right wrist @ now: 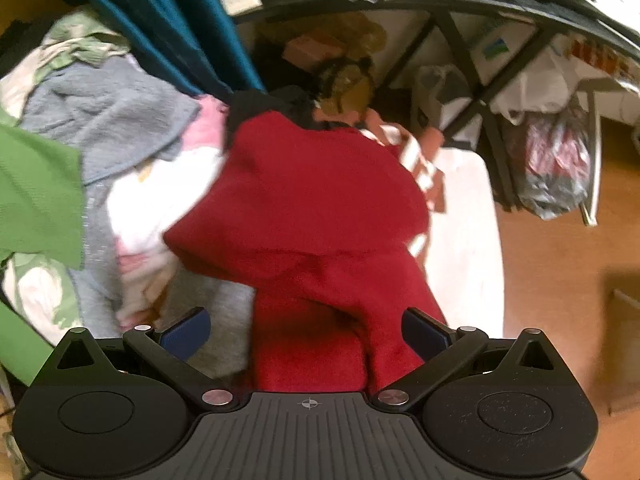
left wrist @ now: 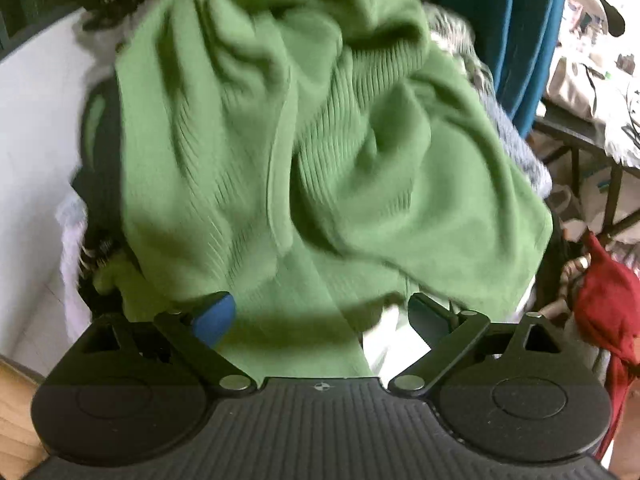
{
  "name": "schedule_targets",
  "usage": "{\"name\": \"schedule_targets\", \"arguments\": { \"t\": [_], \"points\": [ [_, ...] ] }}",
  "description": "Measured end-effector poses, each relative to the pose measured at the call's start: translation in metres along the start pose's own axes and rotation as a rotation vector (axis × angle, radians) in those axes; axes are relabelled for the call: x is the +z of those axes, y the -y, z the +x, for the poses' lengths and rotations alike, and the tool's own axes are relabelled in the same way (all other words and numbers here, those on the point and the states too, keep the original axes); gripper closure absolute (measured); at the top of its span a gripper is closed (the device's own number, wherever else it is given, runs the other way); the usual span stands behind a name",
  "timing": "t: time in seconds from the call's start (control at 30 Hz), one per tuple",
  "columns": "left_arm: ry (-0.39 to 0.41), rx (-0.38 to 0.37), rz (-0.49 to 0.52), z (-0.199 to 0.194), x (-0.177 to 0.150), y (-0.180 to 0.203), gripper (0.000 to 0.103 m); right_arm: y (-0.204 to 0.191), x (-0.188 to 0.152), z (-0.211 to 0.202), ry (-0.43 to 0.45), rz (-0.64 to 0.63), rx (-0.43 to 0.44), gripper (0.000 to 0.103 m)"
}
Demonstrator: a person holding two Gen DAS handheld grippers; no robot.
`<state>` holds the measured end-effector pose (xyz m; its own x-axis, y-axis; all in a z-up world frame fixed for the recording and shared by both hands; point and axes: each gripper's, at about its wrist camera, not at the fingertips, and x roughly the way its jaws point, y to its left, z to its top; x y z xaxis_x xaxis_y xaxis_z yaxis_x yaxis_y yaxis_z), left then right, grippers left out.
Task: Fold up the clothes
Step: 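Open the left gripper to drop the green sweater, then lower the right tool over the red garment on the white board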
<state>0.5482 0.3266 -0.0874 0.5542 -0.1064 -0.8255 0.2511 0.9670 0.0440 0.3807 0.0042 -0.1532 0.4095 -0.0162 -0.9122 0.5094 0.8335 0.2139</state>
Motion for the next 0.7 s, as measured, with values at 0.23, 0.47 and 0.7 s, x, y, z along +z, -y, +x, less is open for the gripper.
{"name": "schedule_targets", "arguments": {
  "t": [0.23,0.47,0.7],
  "points": [
    [0.001,0.038,0.043,0.012,-0.012,0.01,0.001,0.023,-0.011,0.013,-0.025,0.037,-0.049,0.001],
    [-0.038,0.043,0.038,0.024,-0.02,0.012,0.001,0.014,-0.022,0.044,-0.083,-0.007,-0.06,0.001],
    [-0.056,0.019,0.063,0.034,-0.02,0.009,0.001,0.004,-0.027,0.071,-0.097,-0.031,-0.075,0.001]
  ]
}}
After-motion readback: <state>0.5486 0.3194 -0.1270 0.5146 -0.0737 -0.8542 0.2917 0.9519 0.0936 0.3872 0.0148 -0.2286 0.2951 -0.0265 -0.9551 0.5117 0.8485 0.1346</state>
